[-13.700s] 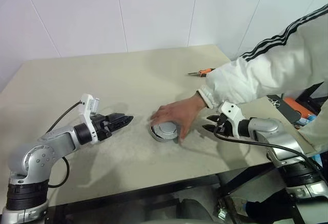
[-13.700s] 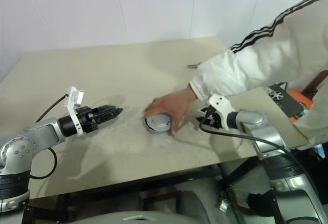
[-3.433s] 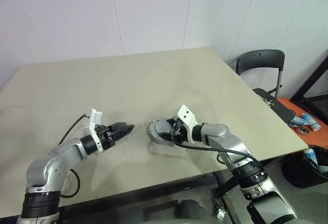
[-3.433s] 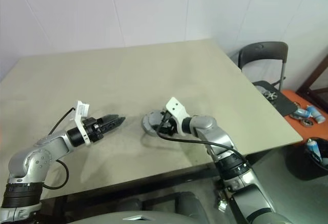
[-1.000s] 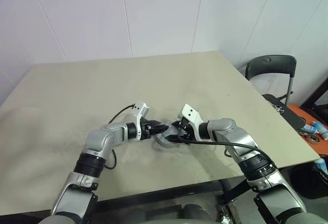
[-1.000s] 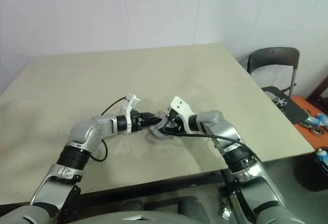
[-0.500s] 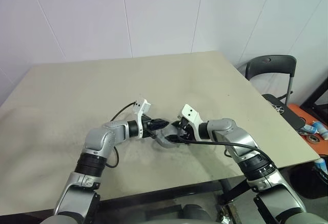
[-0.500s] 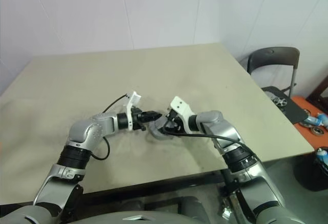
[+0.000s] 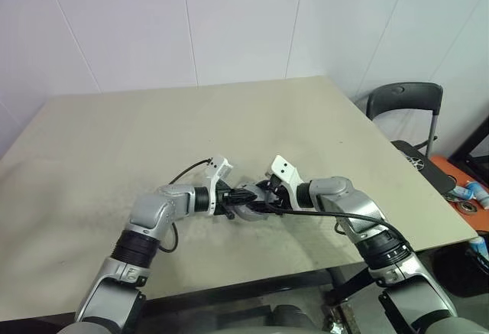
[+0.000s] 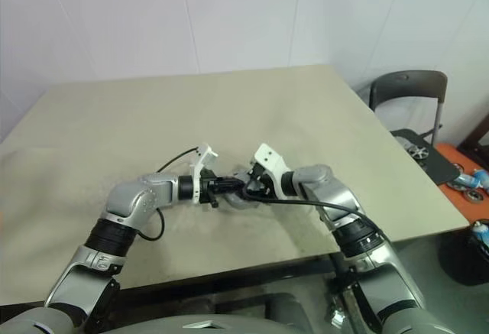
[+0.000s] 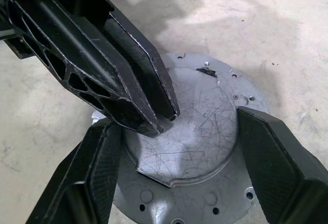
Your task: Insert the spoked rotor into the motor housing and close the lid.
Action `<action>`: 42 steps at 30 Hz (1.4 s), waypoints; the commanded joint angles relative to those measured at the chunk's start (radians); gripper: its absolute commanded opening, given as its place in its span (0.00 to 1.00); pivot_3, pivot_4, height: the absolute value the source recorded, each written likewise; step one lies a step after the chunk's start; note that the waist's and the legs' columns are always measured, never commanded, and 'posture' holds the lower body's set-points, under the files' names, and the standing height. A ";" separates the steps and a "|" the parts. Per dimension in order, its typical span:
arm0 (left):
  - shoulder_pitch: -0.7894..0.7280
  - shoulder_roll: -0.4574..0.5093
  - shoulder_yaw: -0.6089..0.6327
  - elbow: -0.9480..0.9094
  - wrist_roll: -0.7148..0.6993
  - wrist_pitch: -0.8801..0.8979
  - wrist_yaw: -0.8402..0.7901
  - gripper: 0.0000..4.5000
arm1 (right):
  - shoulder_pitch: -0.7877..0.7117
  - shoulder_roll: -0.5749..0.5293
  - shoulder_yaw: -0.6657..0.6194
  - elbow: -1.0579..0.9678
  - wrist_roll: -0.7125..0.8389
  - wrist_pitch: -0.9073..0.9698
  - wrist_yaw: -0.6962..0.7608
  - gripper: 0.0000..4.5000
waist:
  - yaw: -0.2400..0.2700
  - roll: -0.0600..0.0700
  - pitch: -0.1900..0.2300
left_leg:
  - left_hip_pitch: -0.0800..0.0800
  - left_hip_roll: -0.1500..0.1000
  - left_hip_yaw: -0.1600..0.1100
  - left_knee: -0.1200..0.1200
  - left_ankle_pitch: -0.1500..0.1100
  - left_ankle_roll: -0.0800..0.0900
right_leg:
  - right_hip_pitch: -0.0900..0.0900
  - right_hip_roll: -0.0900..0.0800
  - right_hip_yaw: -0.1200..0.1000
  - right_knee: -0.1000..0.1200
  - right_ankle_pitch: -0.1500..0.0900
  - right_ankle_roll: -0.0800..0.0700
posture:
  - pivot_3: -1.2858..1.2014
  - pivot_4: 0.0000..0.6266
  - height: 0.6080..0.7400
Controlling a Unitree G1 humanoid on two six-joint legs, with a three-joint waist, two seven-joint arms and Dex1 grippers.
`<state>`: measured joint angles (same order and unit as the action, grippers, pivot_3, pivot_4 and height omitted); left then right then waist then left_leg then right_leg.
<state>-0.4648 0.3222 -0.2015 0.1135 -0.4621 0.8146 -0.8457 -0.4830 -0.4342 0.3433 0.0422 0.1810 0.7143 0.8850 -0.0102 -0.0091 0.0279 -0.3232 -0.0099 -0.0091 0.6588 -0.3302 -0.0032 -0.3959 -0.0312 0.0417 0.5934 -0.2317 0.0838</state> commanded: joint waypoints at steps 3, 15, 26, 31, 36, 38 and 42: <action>0.009 0.013 -0.004 0.031 0.038 -0.041 0.000 0.14 | 0.085 -0.035 0.093 0.094 -0.027 0.116 0.032 0.68 | -0.001 -0.003 -0.004 | 0.000 -0.002 0.000 -0.005 -0.001 0.001 | -0.001 -0.002 0.000 -0.001 -0.001 0.001 | 0.52 0.00 1.00; 0.000 -0.023 -0.009 0.067 0.052 -0.091 0.017 0.13 | 0.067 -0.058 0.058 0.036 -0.005 0.170 0.040 0.99 | 0.000 -0.005 -0.007 | 0.001 -0.003 0.000 -0.010 -0.001 0.001 | -0.002 -0.005 0.000 -0.001 -0.005 -0.002 | 0.52 0.00 1.00; 0.026 -0.016 -0.017 0.048 0.068 -0.093 0.003 0.13 | 0.074 -0.011 -0.032 -0.036 0.107 0.248 0.030 0.99 | -0.003 -0.006 -0.007 | 0.000 -0.003 0.000 -0.013 -0.001 0.001 | -0.001 -0.004 0.000 0.000 -0.003 -0.004 | 0.52 0.00 1.00; 0.017 -0.010 -0.016 0.064 0.071 -0.098 -0.006 0.13 | 0.028 0.022 -0.157 -0.077 0.215 0.282 0.031 0.99 | -0.003 -0.005 -0.007 | -0.006 -0.003 0.000 -0.012 -0.001 0.001 | -0.007 -0.004 0.000 0.001 -0.003 -0.005 | 0.52 0.00 1.00; 0.015 0.005 -0.013 0.066 0.063 -0.088 -0.034 0.13 | -0.015 0.010 -0.214 -0.080 0.262 0.300 0.027 0.99 | -0.002 -0.004 -0.006 | -0.021 -0.003 0.000 -0.011 0.000 0.001 | -0.023 -0.004 0.000 0.004 0.000 -0.003 | 0.52 0.00 1.00; 0.029 0.021 -0.021 0.051 0.060 -0.077 -0.054 0.13 | -0.023 0.003 -0.232 -0.079 0.277 0.307 0.025 0.99 | -0.002 -0.004 -0.006 | -0.030 -0.003 0.000 -0.010 0.000 0.000 | -0.032 -0.004 0.000 0.006 0.002 -0.005 | 0.52 0.00 1.00; 0.042 0.029 -0.019 0.044 0.064 -0.074 -0.056 0.13 | -0.023 -0.011 -0.251 -0.085 0.299 0.316 0.022 0.99 | -0.002 -0.002 -0.006 | -0.034 -0.003 0.000 -0.012 0.000 -0.001 | -0.036 -0.005 0.000 0.005 0.003 -0.007 | 0.52 0.00 1.00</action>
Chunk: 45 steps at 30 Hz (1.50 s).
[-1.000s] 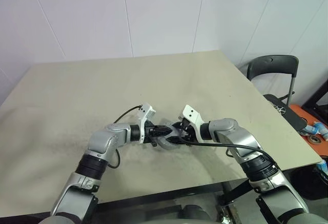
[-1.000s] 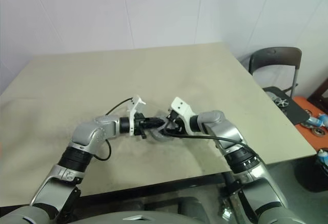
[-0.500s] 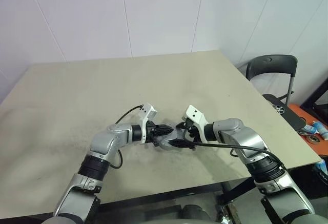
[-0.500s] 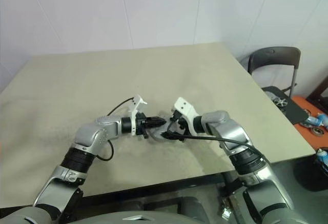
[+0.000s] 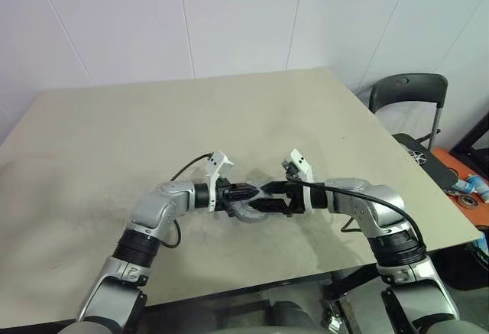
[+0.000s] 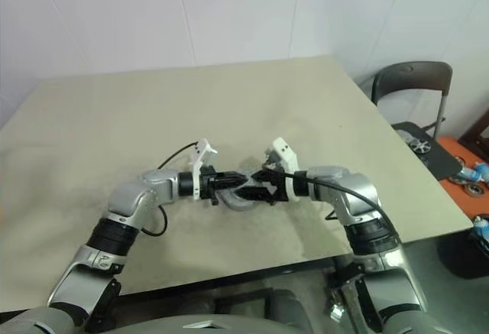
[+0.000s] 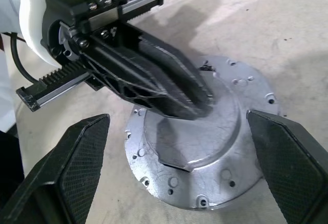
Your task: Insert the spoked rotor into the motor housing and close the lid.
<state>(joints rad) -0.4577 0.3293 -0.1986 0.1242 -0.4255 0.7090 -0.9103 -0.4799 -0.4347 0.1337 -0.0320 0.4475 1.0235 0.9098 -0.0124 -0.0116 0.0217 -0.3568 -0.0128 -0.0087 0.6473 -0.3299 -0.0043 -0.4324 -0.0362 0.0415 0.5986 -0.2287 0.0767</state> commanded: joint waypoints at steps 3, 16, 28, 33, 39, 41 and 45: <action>0.045 0.027 -0.020 0.028 0.029 0.033 0.008 0.13 | -0.032 -0.008 -0.072 -0.006 0.055 0.015 -0.016 0.99 | 0.000 0.001 0.000 | 0.000 -0.001 0.000 0.000 0.000 0.000 | 0.000 -0.001 0.000 0.000 -0.002 -0.003 | 0.52 0.00 1.00; 0.076 0.035 -0.009 0.126 0.058 -0.069 -0.018 0.13 | -0.108 -0.036 -0.308 0.125 0.269 0.403 -0.091 0.99 | 0.004 0.005 -0.002 | 0.001 -0.007 0.000 0.001 0.000 0.000 | 0.002 -0.008 0.000 0.001 -0.002 -0.003 | 0.52 0.00 1.00; 0.057 0.017 -0.012 0.303 0.091 -0.222 -0.057 0.13 | 0.008 0.099 -0.330 0.154 0.256 0.513 -0.248 0.99 | 0.001 0.012 -0.012 | 0.002 -0.008 0.000 0.004 0.000 0.001 | 0.004 -0.009 -0.001 0.003 0.000 0.000 | 0.52 0.00 1.00; 0.052 0.021 -0.009 0.319 0.096 -0.231 -0.066 0.13 | 0.024 0.178 -0.292 0.142 0.224 0.434 -0.324 0.99 | -0.002 0.011 -0.019 | 0.004 -0.008 0.000 0.005 0.000 0.001 | 0.006 -0.008 -0.001 0.005 0.000 0.000 | 0.52 0.00 1.00; 0.062 0.032 -0.004 0.323 0.098 -0.236 -0.076 0.13 | 0.015 0.243 -0.302 0.167 0.206 0.352 -0.381 0.99 | -0.006 0.011 -0.020 | 0.008 -0.008 0.001 0.010 0.000 0.001 | 0.008 -0.008 -0.001 0.013 0.000 0.001 | 0.52 0.00 1.00; 0.072 0.036 -0.004 0.317 0.098 -0.239 -0.078 0.13 | 0.006 0.274 -0.322 0.193 0.195 0.318 -0.418 0.99 | -0.008 0.011 -0.021 | 0.009 -0.008 0.000 0.012 0.000 0.001 | 0.008 -0.007 -0.001 0.016 0.000 0.001 | 0.52 0.00 1.00; 0.100 0.019 -0.012 0.254 0.095 -0.215 -0.050 0.13 | -0.022 0.345 -0.375 0.214 0.210 0.287 -0.471 0.99 | -0.012 0.012 -0.019 | 0.019 -0.007 0.000 0.014 0.000 0.001 | 0.021 -0.006 -0.001 0.016 -0.002 0.003 | 0.52 0.00 1.00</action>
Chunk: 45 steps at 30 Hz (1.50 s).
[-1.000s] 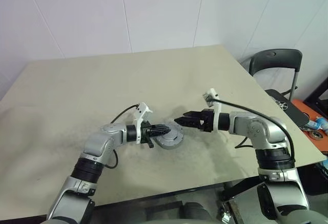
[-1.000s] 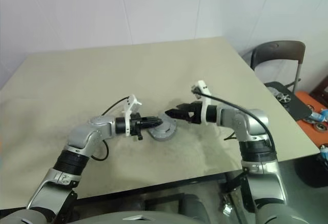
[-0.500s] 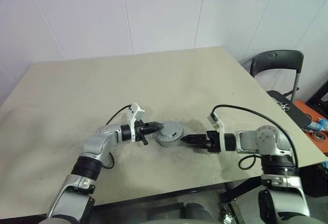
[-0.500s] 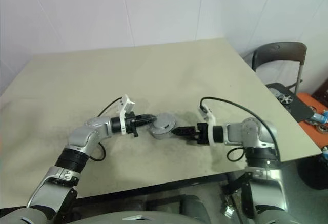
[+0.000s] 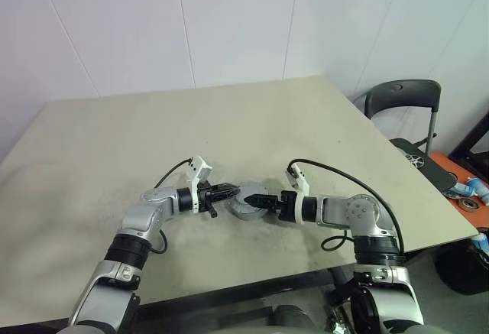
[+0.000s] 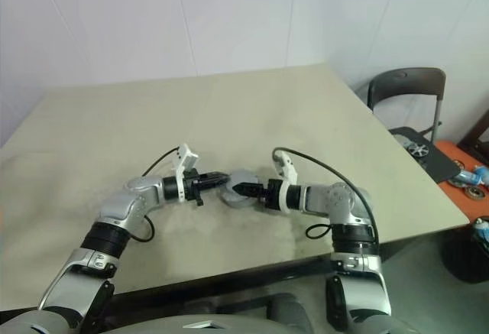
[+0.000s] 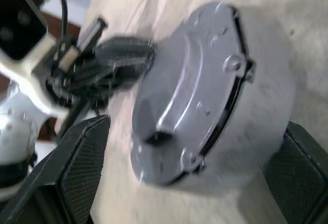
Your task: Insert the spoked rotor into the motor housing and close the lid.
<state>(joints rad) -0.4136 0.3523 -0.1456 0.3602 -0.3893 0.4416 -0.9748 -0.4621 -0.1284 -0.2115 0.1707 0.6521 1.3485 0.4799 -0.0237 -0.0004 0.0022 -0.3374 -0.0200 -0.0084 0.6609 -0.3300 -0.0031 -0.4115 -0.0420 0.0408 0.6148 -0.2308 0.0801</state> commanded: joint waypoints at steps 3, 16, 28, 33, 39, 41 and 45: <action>0.061 -0.012 -0.066 -0.005 0.061 0.066 0.027 0.13 | -0.043 0.069 -0.035 0.013 0.009 -0.047 -0.063 0.99 | 0.001 0.000 0.000 | 0.001 0.000 0.000 0.002 0.000 0.000 | 0.002 0.000 0.000 0.000 -0.004 0.003 | 0.52 0.00 1.00; 0.051 0.005 -0.023 -0.128 0.017 0.176 0.064 0.13 | -0.047 0.059 -0.039 0.096 -0.023 -0.093 -0.093 0.62 | 0.002 0.003 0.002 | 0.001 -0.001 0.000 0.003 -0.001 0.001 | 0.003 0.000 0.000 0.000 -0.003 0.005 | 0.52 0.00 1.00; -0.060 0.030 0.339 -0.374 -0.233 0.483 0.290 0.13 | -0.095 0.099 -0.180 0.208 0.065 -0.018 -0.142 0.53 | -0.020 -0.003 0.015 | -0.003 -0.001 -0.001 0.003 -0.001 0.001 | -0.002 0.001 0.000 0.000 -0.002 0.005 | 0.52 0.00 1.00; -0.016 0.058 0.409 -0.408 -0.273 0.529 0.340 0.13 | -0.142 0.135 -0.311 0.239 0.175 0.055 -0.162 0.53 | -0.021 -0.001 0.016 | -0.005 -0.001 -0.001 -0.001 -0.001 0.002 | -0.006 -0.001 0.000 0.000 -0.002 0.005 | 0.52 0.00 1.00; 0.037 0.028 0.494 -0.481 -0.403 0.620 0.391 0.13 | -0.204 0.204 -0.451 0.240 0.293 0.108 -0.212 0.53 | -0.021 -0.001 0.017 | -0.034 -0.003 -0.001 0.002 0.000 -0.001 | -0.035 -0.003 0.000 0.006 -0.001 0.003 | 0.52 0.00 1.00; 0.048 0.013 0.543 -0.507 -0.477 0.657 0.411 0.13 | -0.214 0.225 -0.467 0.225 0.315 0.112 -0.232 0.53 | -0.021 -0.001 0.017 | -0.036 -0.003 -0.001 0.002 0.003 -0.005 | -0.036 -0.003 0.000 0.006 0.000 0.002 | 0.52 0.00 1.00; 0.072 -0.015 0.631 -0.524 -0.594 0.707 0.487 0.13 | -0.234 0.259 -0.479 0.193 0.353 0.108 -0.275 0.53 | -0.021 -0.001 0.017 | -0.036 -0.003 -0.001 0.002 0.000 -0.001 | -0.036 -0.003 0.000 0.005 0.000 0.002 | 0.52 0.00 1.00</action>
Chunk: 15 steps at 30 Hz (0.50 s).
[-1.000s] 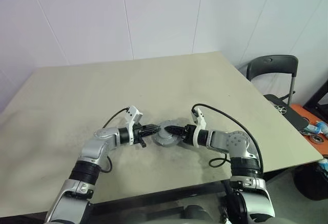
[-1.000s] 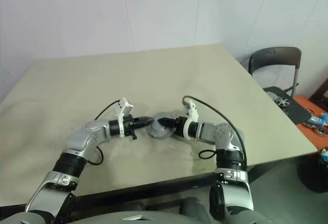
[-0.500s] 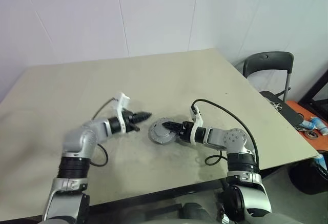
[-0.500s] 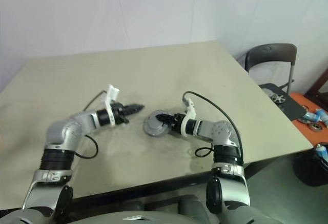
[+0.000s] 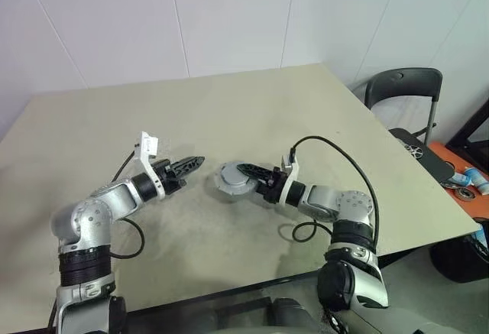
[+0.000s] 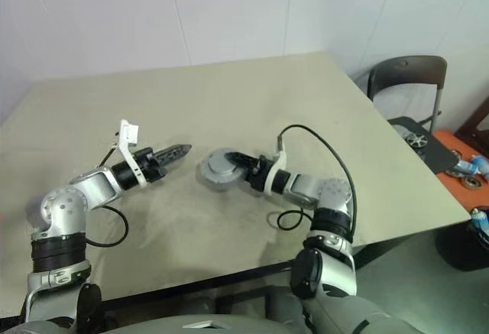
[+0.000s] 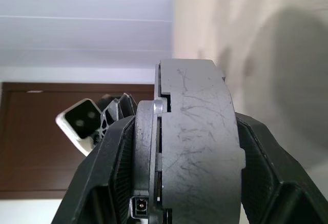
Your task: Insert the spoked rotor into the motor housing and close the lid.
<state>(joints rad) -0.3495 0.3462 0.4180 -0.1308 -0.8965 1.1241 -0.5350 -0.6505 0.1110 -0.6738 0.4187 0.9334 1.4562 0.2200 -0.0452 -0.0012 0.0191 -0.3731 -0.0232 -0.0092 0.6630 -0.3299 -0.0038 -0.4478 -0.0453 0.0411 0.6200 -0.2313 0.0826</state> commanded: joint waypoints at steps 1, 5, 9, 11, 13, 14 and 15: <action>0.013 -0.014 0.091 -0.024 -0.113 0.026 0.062 0.13 | -0.048 0.022 -0.012 -0.056 0.075 -0.004 -0.022 0.53 | 0.001 0.000 0.000 | 0.000 0.000 0.000 0.000 0.000 0.000 | 0.000 0.000 0.000 0.000 0.000 0.000 | 0.52 0.00 1.00; 0.031 -0.018 0.184 -0.004 -0.238 0.025 0.110 0.13 | -0.062 0.025 0.008 -0.052 0.084 -0.017 -0.041 0.53 | 0.000 0.000 0.000 | 0.000 -0.001 0.000 0.001 0.000 0.000 | 0.000 0.000 0.000 0.001 0.000 0.000 | 0.52 0.00 1.00; 0.082 -0.001 0.205 0.001 -0.326 0.049 0.130 0.17 | -0.091 0.015 0.014 -0.027 0.088 -0.029 -0.040 0.53 | -0.003 0.000 0.000 | 0.000 -0.001 0.000 0.001 0.000 -0.001 | 0.000 0.000 0.000 0.001 0.000 0.000 | 0.52 0.00 1.00; 0.128 -0.010 0.191 -0.004 -0.336 0.039 0.133 0.26 | -0.117 0.013 0.014 -0.012 0.093 -0.038 -0.038 0.53 | -0.006 0.001 0.000 | 0.001 -0.001 0.000 0.001 0.001 -0.001 | 0.000 0.000 0.000 0.001 0.000 0.000 | 0.52 0.00 1.00; 0.158 -0.022 0.180 -0.004 -0.353 0.027 0.140 0.41 | -0.138 0.011 0.013 0.002 0.095 -0.048 -0.039 0.53 | -0.009 0.001 0.000 | 0.001 -0.001 0.000 0.001 0.002 -0.004 | 0.000 0.000 0.000 0.002 0.000 0.000 | 0.52 0.00 1.00; 0.171 -0.030 0.171 0.000 -0.354 0.026 0.150 0.48 | -0.148 0.010 0.012 0.008 0.098 -0.052 -0.037 0.53 | -0.010 0.001 0.000 | 0.001 -0.001 0.000 0.001 0.003 -0.005 | 0.000 0.000 0.000 0.002 0.000 0.000 | 0.52 0.00 1.00; 0.182 -0.038 0.161 0.007 -0.349 0.025 0.158 0.56 | -0.157 0.010 0.011 0.014 0.100 -0.055 -0.038 0.53 | -0.008 0.001 0.000 | 0.001 -0.001 0.000 0.001 0.003 -0.005 | 0.000 0.000 0.000 0.002 0.000 0.000 | 0.52 0.00 1.00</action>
<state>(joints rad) -0.1617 0.3108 0.5926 -0.1180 -1.2137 1.1633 -0.3854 -0.7549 0.1114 -0.6680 0.4406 0.9706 1.4101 0.1634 -0.0534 -0.0007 0.0191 -0.3725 -0.0244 -0.0094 0.6647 -0.3273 -0.0083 -0.4474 -0.0455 0.0411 0.6220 -0.2312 0.0824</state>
